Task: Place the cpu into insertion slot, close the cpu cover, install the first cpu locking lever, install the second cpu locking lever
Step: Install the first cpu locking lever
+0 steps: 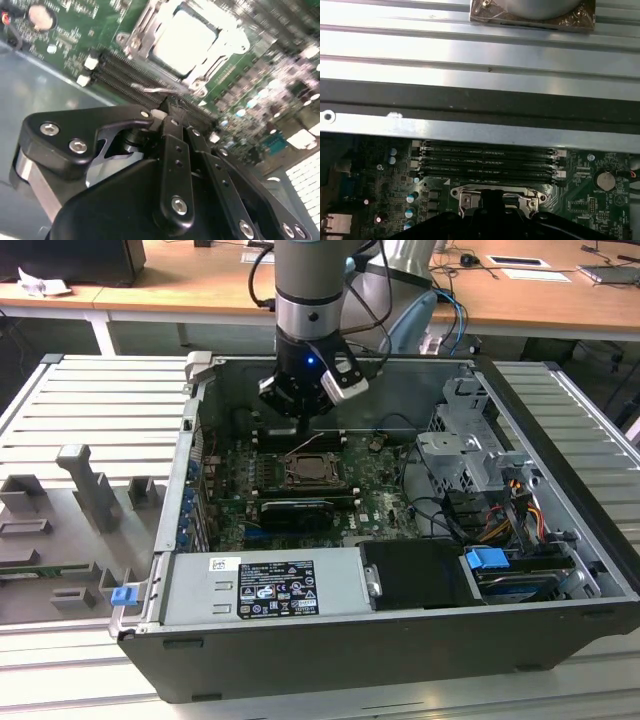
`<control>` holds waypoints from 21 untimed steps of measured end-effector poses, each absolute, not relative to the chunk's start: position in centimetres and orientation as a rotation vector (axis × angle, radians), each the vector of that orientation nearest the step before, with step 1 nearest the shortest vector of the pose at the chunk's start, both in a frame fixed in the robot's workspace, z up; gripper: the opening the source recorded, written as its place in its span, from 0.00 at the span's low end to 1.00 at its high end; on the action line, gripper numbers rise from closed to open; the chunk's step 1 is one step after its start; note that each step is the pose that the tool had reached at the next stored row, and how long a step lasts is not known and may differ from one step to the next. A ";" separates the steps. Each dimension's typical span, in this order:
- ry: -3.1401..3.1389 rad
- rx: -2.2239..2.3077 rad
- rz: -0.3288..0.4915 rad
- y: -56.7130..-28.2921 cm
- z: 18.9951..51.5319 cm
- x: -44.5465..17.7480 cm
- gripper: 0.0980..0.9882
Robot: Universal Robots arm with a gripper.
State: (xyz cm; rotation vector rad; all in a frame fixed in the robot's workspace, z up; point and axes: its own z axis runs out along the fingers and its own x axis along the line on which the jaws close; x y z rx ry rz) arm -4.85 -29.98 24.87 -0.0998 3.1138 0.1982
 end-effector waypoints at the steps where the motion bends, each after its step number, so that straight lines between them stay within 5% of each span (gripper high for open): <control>1: 3.113 -0.098 0.201 -30.0 24.6 -4.7 0.01; 21: 3.115 -0.090 0.187 -29.3 22.0 -3.1 0.01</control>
